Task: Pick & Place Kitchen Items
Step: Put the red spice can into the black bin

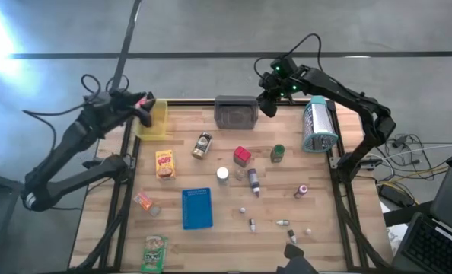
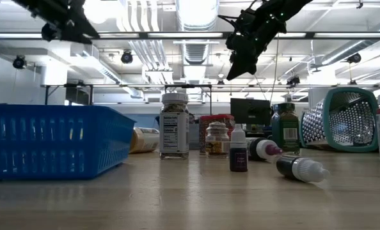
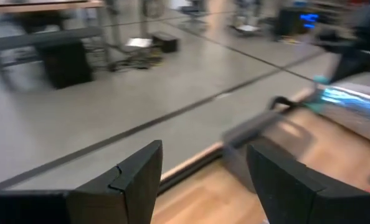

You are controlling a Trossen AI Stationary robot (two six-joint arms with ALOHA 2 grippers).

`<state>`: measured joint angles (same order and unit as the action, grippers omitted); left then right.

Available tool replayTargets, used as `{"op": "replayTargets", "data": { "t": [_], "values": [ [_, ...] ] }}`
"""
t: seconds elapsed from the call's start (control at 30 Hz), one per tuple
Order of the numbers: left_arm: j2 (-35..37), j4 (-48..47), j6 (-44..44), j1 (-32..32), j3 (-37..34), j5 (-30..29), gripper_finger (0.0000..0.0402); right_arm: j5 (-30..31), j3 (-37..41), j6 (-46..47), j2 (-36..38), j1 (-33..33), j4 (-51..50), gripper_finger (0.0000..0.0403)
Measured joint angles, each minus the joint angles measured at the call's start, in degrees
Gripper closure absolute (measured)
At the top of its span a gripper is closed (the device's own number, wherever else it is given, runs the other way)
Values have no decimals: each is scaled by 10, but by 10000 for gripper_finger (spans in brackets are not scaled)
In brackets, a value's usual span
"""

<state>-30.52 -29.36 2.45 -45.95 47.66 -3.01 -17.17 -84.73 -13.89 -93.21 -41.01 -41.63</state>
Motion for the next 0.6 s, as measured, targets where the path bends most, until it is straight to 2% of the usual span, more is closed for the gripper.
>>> {"op": "replayTargets", "data": {
  "t": [0.23, 0.4, 0.6],
  "values": [
    [-9, -117, -79, 4, 71, 124, 165, 0, 0, 0, 12, 0, 0, 394],
    [-21, -200, -151, 12, 115, 189, 165, 1, 0, 0, 21, 0, 2, 394],
    [-28, -211, -185, 23, 145, 242, 167, 2, 0, 8, 24, 0, 2, 394]
  ]
}}
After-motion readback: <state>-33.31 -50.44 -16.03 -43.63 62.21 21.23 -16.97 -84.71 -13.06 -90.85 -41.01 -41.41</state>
